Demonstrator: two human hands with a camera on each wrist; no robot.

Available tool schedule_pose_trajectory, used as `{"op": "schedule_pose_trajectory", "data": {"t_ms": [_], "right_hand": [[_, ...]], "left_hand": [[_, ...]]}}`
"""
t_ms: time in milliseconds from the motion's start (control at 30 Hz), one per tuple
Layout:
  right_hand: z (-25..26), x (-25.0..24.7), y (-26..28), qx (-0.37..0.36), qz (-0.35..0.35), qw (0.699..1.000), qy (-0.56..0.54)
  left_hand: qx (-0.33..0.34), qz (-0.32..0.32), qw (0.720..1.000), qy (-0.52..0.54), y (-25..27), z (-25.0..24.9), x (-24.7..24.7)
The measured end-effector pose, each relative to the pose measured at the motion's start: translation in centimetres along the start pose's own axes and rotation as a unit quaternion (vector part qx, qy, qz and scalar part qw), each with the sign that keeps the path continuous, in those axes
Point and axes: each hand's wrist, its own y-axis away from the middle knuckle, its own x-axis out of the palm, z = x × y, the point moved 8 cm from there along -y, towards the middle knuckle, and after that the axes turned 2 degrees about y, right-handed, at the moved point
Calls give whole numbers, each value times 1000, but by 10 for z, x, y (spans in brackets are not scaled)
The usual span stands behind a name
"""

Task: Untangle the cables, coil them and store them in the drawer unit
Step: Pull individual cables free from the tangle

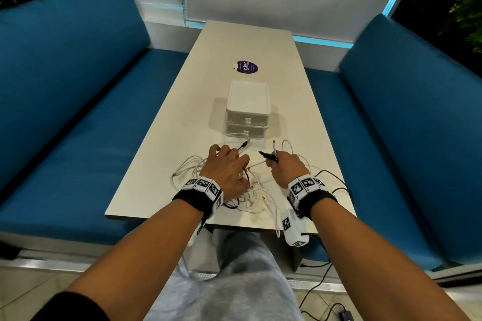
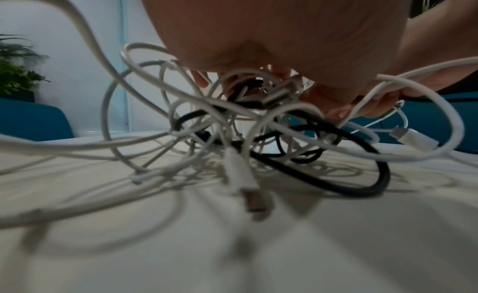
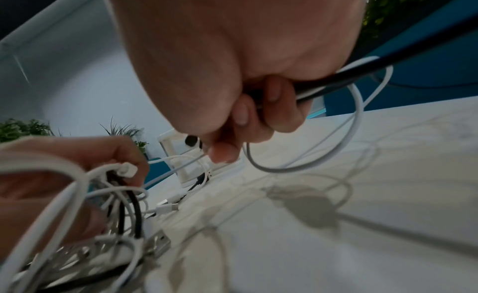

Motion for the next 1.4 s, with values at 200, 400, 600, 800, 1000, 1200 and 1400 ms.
{"op": "schedule_pose_trajectory", "data": {"t_ms": [200,400,600,800,1000,1200,1400], "right_hand": [[-2,-15,-1,5,-27,1000,-10],[-13,-15,0,36,-33,998,-34],[-20,-17,-3,71,-51,990,-114],[-24,-21,-2,74,-51,987,-132],[-10,-11,5,-6,-5,992,-124],[-3,-16,12,-31,-11,989,-148],[-24,-17,2,12,-23,992,-127]], "left_hand": [[-13,-15,1000,-9,2,16,4],[11,-2,1000,-19,4,13,2],[30,-32,997,66,8,11,-11],[2,-4,996,91,10,16,-6],[12,7,999,43,5,15,-2],[-31,-18,999,-6,-3,16,-10],[-36,0,999,9,-2,24,-1]]}}
